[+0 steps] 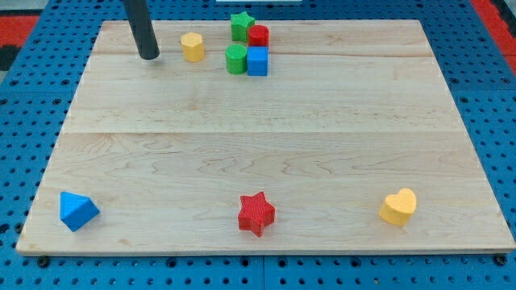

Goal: Move your arm downwards

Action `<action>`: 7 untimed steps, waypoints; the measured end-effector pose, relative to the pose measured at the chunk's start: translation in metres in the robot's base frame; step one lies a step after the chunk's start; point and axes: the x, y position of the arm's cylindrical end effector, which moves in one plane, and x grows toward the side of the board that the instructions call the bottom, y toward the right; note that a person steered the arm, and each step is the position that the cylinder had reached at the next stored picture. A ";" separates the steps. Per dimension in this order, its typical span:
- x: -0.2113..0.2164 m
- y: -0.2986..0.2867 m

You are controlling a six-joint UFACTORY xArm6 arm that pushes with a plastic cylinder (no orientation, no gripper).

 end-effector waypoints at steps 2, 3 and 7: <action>-0.009 0.091; -0.009 0.083; -0.015 0.078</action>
